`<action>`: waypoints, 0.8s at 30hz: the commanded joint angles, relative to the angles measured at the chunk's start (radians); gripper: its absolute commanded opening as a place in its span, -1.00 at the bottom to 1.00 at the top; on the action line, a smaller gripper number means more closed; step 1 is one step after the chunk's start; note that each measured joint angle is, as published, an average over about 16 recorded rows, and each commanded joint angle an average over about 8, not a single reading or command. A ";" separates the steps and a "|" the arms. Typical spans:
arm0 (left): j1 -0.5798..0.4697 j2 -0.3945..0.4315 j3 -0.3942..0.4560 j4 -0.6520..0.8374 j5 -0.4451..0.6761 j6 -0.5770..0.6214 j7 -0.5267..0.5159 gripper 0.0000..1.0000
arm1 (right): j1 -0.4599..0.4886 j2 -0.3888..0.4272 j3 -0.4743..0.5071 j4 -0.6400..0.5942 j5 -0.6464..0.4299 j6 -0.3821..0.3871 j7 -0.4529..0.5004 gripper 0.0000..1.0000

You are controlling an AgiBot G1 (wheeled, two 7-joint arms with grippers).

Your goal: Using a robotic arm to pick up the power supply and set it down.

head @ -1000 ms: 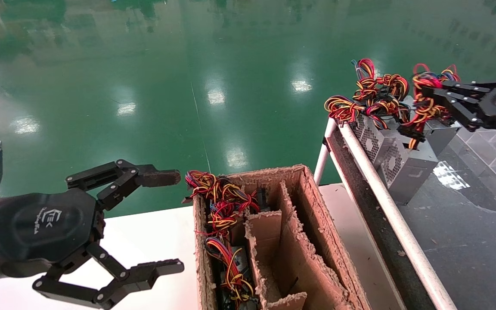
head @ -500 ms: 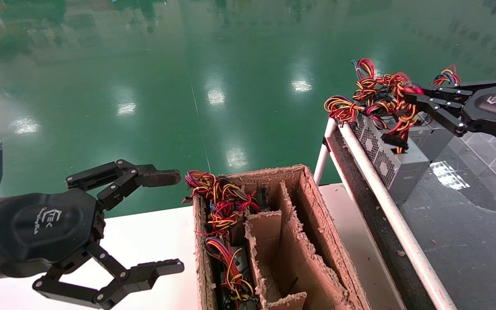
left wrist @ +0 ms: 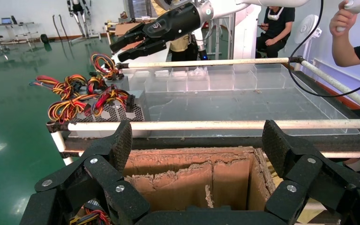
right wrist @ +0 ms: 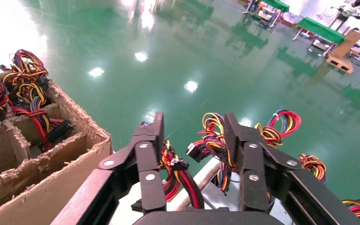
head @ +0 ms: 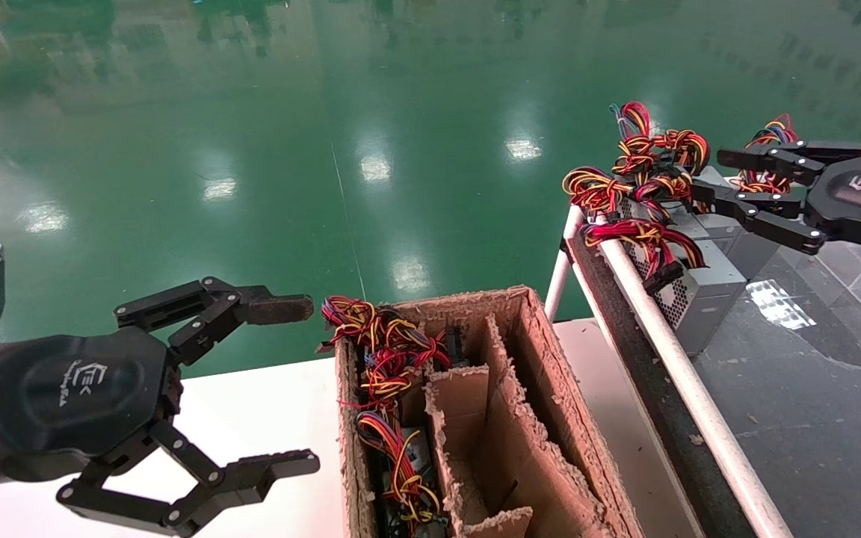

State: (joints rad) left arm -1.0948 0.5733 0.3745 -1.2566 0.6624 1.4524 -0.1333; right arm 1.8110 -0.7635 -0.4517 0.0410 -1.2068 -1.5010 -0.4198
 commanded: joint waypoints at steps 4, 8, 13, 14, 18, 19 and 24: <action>0.000 0.000 0.000 0.000 0.000 0.000 0.000 1.00 | -0.001 0.006 0.011 -0.010 0.017 -0.008 -0.010 1.00; 0.000 0.000 0.000 0.000 0.000 0.000 0.000 1.00 | -0.027 0.011 0.019 0.027 0.038 -0.013 0.006 1.00; 0.000 0.000 0.000 0.000 0.000 0.000 0.000 1.00 | -0.084 0.022 0.031 0.124 0.074 -0.012 0.054 1.00; 0.000 0.000 0.000 0.000 0.000 0.000 0.000 1.00 | -0.096 0.025 0.034 0.145 0.081 -0.012 0.064 1.00; 0.000 0.000 0.000 0.000 0.000 0.000 0.000 1.00 | -0.146 0.035 0.045 0.230 0.112 -0.011 0.106 1.00; 0.000 0.000 0.000 0.000 0.000 0.000 0.000 1.00 | -0.158 0.037 0.047 0.252 0.120 -0.010 0.117 1.00; 0.000 0.000 0.000 0.000 0.000 0.000 0.000 1.00 | -0.219 0.049 0.060 0.356 0.157 -0.009 0.168 1.00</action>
State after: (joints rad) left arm -1.0947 0.5732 0.3745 -1.2562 0.6623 1.4522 -0.1331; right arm 1.5917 -0.7141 -0.3912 0.3973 -1.0495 -1.5098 -0.2513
